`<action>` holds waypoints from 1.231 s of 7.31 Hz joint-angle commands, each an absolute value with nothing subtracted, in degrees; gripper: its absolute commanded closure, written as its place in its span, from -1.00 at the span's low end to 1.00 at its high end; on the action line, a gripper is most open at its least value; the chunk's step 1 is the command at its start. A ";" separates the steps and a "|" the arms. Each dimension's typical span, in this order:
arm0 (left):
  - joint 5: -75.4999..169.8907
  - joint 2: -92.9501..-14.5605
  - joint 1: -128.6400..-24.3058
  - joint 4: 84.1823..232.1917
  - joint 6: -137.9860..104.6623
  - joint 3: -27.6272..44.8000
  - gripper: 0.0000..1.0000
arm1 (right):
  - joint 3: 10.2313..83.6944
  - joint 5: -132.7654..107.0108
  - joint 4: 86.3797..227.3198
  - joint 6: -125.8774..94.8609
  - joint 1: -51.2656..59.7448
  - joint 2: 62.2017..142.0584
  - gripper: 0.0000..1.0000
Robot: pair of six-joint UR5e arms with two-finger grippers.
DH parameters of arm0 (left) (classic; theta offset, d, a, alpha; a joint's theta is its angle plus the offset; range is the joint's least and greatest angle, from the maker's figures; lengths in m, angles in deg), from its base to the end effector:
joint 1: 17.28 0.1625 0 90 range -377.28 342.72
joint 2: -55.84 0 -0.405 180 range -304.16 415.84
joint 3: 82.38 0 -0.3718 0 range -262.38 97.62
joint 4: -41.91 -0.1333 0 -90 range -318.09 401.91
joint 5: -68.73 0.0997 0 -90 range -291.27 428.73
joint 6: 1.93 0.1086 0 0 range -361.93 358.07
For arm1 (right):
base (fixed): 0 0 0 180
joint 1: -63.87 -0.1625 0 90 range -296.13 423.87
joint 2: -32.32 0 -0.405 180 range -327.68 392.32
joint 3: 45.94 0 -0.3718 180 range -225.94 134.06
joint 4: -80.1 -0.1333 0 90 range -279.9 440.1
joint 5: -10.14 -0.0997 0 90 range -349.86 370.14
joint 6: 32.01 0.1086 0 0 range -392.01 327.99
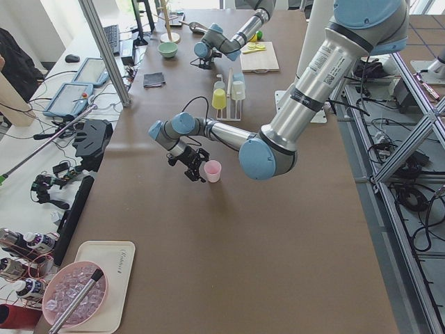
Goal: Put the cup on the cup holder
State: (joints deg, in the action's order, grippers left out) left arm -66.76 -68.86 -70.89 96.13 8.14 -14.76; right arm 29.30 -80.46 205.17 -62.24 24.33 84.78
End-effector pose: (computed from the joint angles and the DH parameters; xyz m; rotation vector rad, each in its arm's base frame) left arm 0.3436 -0.5604 0.5257 -0.5639 0.6839 0.5958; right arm -0.4278 -0.5246 0.4670 -0.2316 0.0298 -1.4014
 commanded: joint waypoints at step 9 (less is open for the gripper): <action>-66.98 -70.90 -69.05 92.10 7.56 -18.22 -0.96 | 29.20 -80.21 203.06 -61.80 24.32 86.29 -1.00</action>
